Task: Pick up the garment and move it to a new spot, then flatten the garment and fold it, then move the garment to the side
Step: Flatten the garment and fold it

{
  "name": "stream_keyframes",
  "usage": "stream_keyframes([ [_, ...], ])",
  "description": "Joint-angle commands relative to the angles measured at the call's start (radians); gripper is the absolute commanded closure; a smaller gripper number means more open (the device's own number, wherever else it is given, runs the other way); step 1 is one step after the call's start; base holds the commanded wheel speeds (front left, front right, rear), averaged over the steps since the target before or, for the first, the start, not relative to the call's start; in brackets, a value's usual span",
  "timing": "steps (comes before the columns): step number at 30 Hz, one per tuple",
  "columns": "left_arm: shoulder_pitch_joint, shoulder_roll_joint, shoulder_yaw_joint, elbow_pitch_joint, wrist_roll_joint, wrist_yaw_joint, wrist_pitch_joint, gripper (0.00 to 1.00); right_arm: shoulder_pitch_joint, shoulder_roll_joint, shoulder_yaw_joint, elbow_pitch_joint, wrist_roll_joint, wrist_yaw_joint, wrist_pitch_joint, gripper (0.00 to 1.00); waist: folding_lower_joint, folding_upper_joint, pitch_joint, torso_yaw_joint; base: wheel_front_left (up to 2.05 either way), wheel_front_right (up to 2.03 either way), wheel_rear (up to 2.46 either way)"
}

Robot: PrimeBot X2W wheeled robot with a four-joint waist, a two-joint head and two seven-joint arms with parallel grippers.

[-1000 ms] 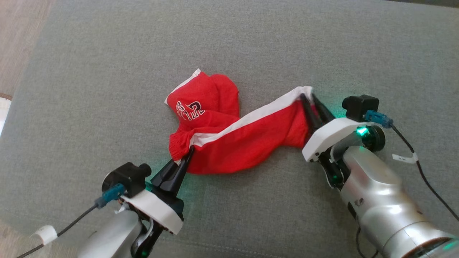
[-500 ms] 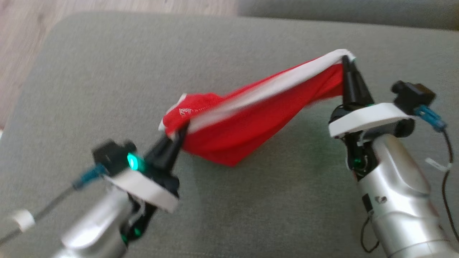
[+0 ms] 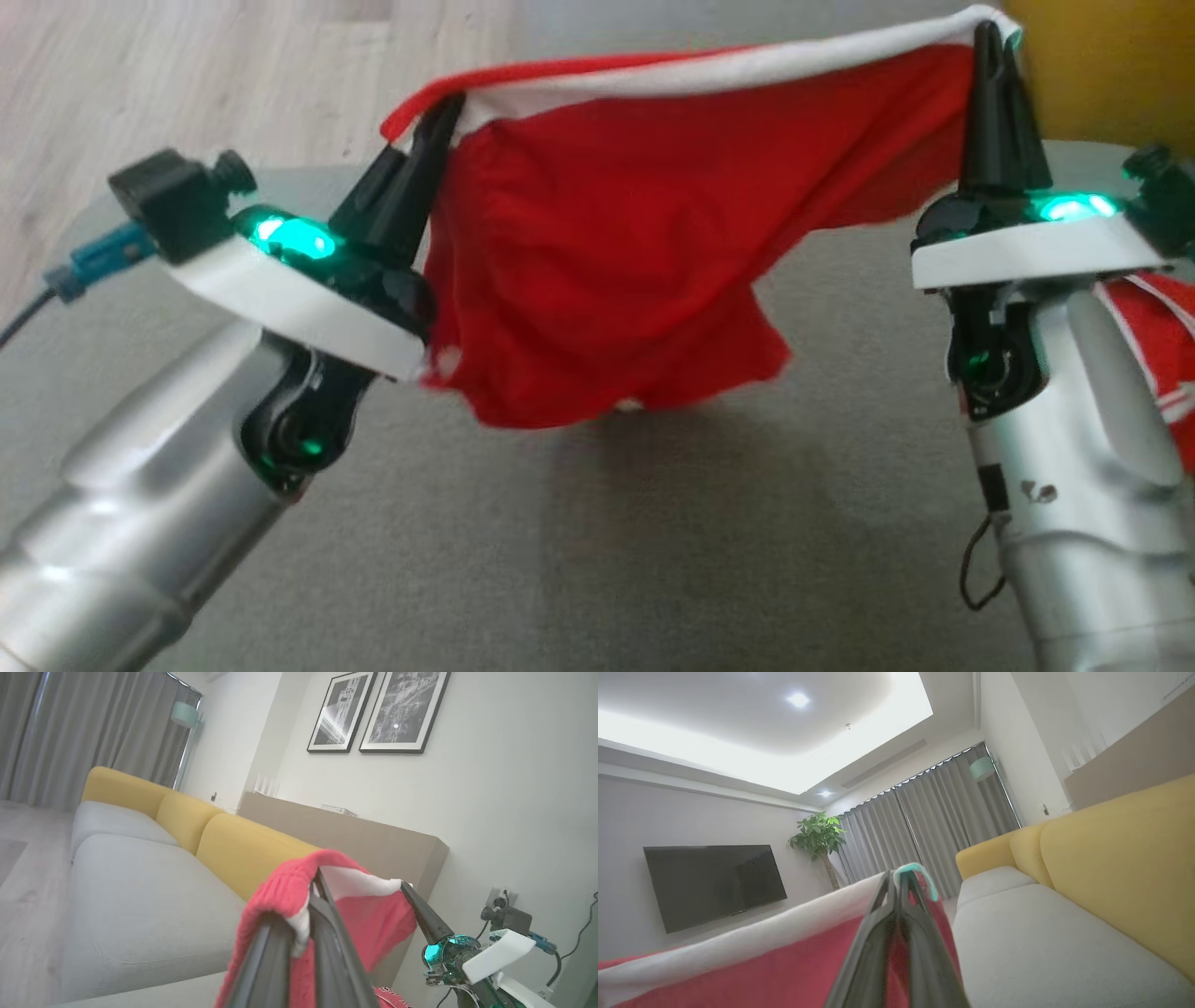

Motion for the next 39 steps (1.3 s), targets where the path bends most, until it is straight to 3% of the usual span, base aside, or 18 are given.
stream_keyframes([
  [1, -0.078, 0.028, 0.041, -0.022, -0.041, 0.002, 0.012, 1.00, -0.073, -0.010, 0.031, -0.042, 0.016, -0.001, -0.006, 1.00, 0.0002, 0.0000, -0.015, -0.027, 0.00, 0.00, 0.00],
  [6, -0.122, 0.016, 0.025, 0.008, -0.096, 0.002, 0.040, 1.00, -0.125, -0.049, 0.061, -0.027, 0.030, -0.001, 0.011, 1.00, 0.0002, 0.0000, 0.021, -0.060, 0.00, 0.00, 0.00],
  [11, -0.224, -0.005, 0.034, 0.106, -0.081, 0.002, 0.036, 1.00, -0.264, -0.058, 0.069, 0.030, -0.013, -0.001, 0.015, 1.00, 0.0002, 0.0000, 0.147, -0.092, 0.00, 0.00, 0.00],
  [16, -0.403, -0.050, 0.074, 0.295, 0.043, 0.002, -0.030, 1.00, -0.476, -0.050, 0.089, 0.130, -0.123, -0.001, -0.002, 1.00, 0.0002, 0.0000, 0.241, -0.116, 0.00, 0.00, 0.00],
  [19, -0.497, -0.093, 0.124, 0.386, 0.106, 0.002, -0.048, 1.00, -0.589, -0.045, 0.040, 0.159, -0.187, -0.001, -0.005, 1.00, 0.0002, 0.0000, 0.271, -0.119, 0.00, 0.00, 0.00],
  [25, -0.559, -0.161, 0.293, 0.399, 0.216, 0.002, -0.051, 1.00, -0.662, -0.036, -0.050, 0.121, -0.292, -0.001, -0.006, 1.00, 0.0002, 0.0000, 0.307, -0.113, 0.00, 0.00, 0.00],
  [31, -0.361, -0.191, 0.305, 0.375, 0.227, 0.002, -0.051, 1.00, -0.510, -0.011, -0.032, 0.123, -0.276, -0.001, -0.006, 1.00, 0.0002, 0.0000, 0.312, -0.111, 0.00, 0.00, 0.00],
  [39, 0.092, -0.200, 0.178, 0.396, 0.181, 0.002, -0.051, 1.00, -0.054, -0.012, 0.052, 0.078, -0.156, -0.001, -0.006, 1.00, 0.0002, 0.0000, 0.251, -0.120, 0.00, 0.00, 0.00],
])
